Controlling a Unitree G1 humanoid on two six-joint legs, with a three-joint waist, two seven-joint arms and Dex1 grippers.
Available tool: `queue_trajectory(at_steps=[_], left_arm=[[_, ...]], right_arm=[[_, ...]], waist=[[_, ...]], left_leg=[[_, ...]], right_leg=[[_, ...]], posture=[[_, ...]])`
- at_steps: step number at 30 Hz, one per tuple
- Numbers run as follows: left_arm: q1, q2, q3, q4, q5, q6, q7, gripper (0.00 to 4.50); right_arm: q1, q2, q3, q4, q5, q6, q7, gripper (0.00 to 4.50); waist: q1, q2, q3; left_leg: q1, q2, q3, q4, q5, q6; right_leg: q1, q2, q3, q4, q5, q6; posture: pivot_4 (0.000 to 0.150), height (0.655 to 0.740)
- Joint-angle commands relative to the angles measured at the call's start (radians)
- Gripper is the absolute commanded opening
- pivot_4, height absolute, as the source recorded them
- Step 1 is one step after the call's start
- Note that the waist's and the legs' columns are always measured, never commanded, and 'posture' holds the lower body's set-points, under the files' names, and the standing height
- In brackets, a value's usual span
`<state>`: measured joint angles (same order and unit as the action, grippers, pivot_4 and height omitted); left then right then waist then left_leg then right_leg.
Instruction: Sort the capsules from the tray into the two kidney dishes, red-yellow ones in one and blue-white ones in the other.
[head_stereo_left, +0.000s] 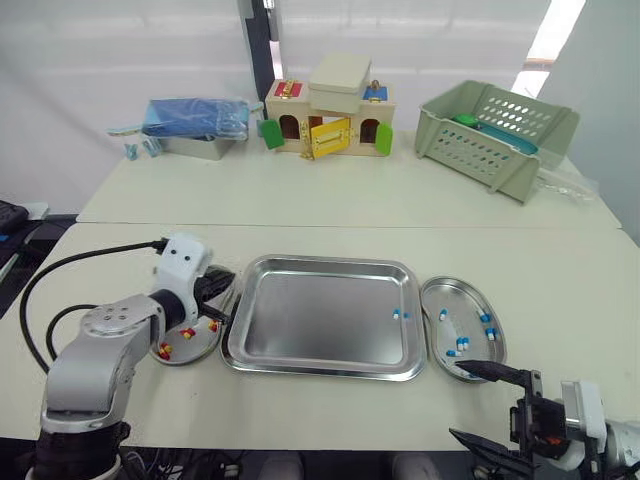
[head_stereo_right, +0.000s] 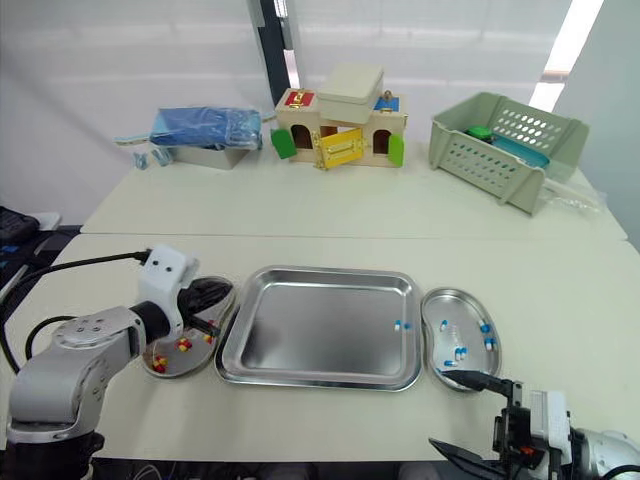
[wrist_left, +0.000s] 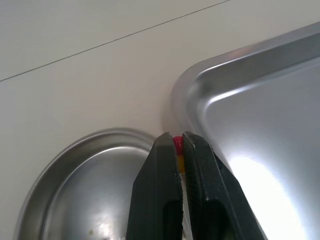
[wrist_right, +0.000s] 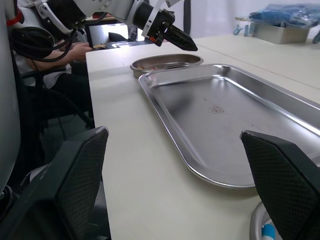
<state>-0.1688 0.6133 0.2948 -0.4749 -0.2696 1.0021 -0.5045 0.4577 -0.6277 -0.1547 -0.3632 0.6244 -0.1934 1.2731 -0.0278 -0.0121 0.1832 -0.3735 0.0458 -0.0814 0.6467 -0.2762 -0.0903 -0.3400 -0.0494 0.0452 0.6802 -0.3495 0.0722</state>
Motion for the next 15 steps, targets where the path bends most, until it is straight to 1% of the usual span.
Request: queue_trajectory(at_steps=[1, 6, 10, 15], left_arm=[[0.036, -0.025, 0.081, -0.062, 0.014, 0.028, 0.084, 0.03], [0.102, -0.039, 0.119, -0.067, 0.019, 0.023, 0.135, 0.03], [0.119, -0.034, 0.125, -0.06, 0.013, 0.025, 0.15, 0.03], [0.114, -0.02, 0.123, -0.052, -0.005, 0.027, 0.142, 1.39]], right_arm=[[-0.028, -0.005, 0.007, 0.004, 0.025, 0.017, 0.02, 4.5], [-0.079, -0.009, 0.013, 0.029, 0.03, 0.036, 0.043, 4.5], [-0.096, -0.008, 0.013, 0.038, 0.032, 0.044, 0.057, 4.5], [-0.097, -0.004, 0.011, 0.034, 0.03, 0.052, 0.061, 4.5]], waist=[[0.0, 0.0, 0.0], [0.0, -0.001, 0.0], [0.001, -0.001, 0.0], [0.001, -0.001, 0.0]], left_leg=[[0.0, 0.0, 0.0, 0.0, 0.0, 0.0], [0.0, 0.0, 0.0, 0.0, 0.0, 0.0], [0.0, 0.0, 0.0, 0.0, 0.0, 0.0], [0.0, 0.0, 0.0, 0.0, 0.0, 0.0]], right_leg=[[0.0, 0.0, 0.0, 0.0, 0.0, 0.0], [0.0, 0.0, 0.0, 0.0, 0.0, 0.0], [0.0, 0.0, 0.0, 0.0, 0.0, 0.0], [0.0, 0.0, 0.0, 0.0, 0.0, 0.0]], posture=[[0.15, 0.74], [0.15, 0.74], [0.15, 0.74], [0.15, 0.74]])
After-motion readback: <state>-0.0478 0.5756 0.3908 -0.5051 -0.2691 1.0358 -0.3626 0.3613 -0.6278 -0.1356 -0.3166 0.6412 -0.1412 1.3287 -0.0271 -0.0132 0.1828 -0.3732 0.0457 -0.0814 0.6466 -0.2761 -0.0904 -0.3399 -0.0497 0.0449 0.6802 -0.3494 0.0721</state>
